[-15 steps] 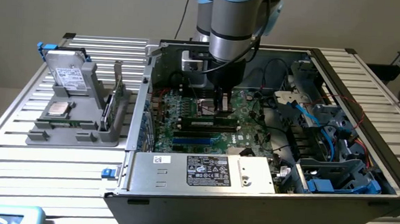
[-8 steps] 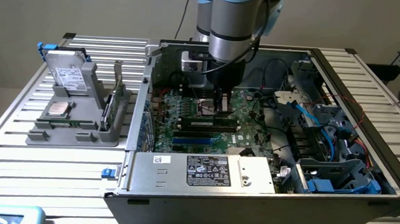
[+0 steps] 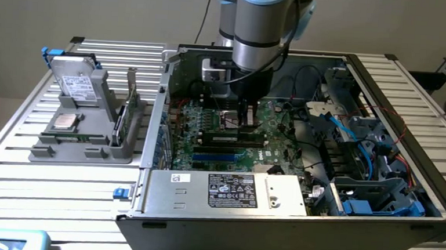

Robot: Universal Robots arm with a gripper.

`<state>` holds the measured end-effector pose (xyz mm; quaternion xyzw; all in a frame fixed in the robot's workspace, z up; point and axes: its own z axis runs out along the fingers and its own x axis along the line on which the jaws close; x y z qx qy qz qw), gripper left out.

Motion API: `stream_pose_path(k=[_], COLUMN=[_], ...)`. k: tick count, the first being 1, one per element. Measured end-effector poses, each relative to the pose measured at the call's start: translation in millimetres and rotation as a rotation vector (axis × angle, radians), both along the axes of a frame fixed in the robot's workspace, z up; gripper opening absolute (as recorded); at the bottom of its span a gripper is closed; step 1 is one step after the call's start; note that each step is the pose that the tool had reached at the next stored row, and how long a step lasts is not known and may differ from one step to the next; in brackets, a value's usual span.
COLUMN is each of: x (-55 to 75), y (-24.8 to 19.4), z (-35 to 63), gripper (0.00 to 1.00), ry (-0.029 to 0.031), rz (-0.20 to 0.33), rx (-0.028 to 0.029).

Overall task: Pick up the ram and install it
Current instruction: 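Insert the ram into the slot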

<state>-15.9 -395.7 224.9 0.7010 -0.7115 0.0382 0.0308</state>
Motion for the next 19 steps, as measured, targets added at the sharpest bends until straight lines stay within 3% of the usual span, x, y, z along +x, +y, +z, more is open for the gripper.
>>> stream_pose_path(k=[2, 3, 9, 14, 19], x=[0.0, 0.0, 9.9, 20.4, 30.5], y=[0.0, 0.1, 0.2, -0.9, -2.4], z=[-0.1, 0.0, 13.8, 26.8, 30.7], gripper=[0.14, 0.21, 0.21, 0.21, 0.21], ry=[0.0001, 0.0001, 0.0032, 0.0203, 0.0350], rz=[0.000, 0.000, 0.000, 0.000, 0.000], rx=[-0.0002, -0.0003, -0.0001, -0.0002, 0.0001])
